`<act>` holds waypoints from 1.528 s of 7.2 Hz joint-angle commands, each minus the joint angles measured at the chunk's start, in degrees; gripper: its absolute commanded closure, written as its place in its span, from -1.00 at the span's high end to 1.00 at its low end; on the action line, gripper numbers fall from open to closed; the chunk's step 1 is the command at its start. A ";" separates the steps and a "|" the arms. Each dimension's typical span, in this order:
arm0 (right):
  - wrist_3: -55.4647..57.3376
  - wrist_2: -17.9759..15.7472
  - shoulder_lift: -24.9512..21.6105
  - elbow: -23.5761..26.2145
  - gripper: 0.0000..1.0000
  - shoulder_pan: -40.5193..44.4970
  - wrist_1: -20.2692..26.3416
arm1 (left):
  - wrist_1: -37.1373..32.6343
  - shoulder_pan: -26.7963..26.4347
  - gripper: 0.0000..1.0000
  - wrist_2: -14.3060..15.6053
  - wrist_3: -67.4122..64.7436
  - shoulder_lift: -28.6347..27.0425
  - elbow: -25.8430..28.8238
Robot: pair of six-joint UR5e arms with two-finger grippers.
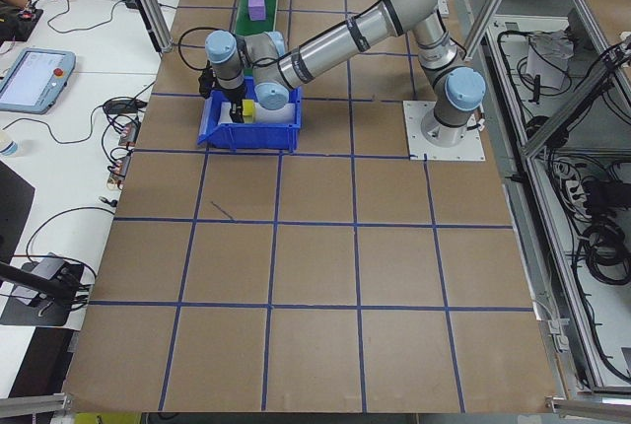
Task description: Move block left to right into plate
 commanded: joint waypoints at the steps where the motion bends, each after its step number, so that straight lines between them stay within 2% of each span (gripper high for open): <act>1: -0.98 8.65 3.75 -3.79 0.98 -3.23 -0.12 | -0.30 0.17 -0.49 0.45 0.79 2.26 0.23; 2: -1.25 11.17 4.28 -3.45 0.97 -3.68 -0.30 | -2.65 0.17 -0.49 0.45 0.70 4.71 0.85; 4: -5.46 11.64 4.98 -3.97 0.90 -3.77 -2.56 | -6.54 -0.61 -0.49 0.10 -2.88 10.24 1.20; 6: -6.43 11.55 7.52 -3.71 0.89 -3.77 -4.85 | -7.59 -7.78 -0.48 0.62 -7.20 14.91 0.94; 9: -12.46 11.55 9.19 -1.60 0.88 -3.69 -7.15 | -6.37 -13.61 -0.46 -0.07 -11.97 13.27 0.24; 11: -19.33 11.64 10.25 -0.81 0.87 -3.69 -9.35 | -0.94 -22.38 -0.46 0.71 -15.71 8.53 0.32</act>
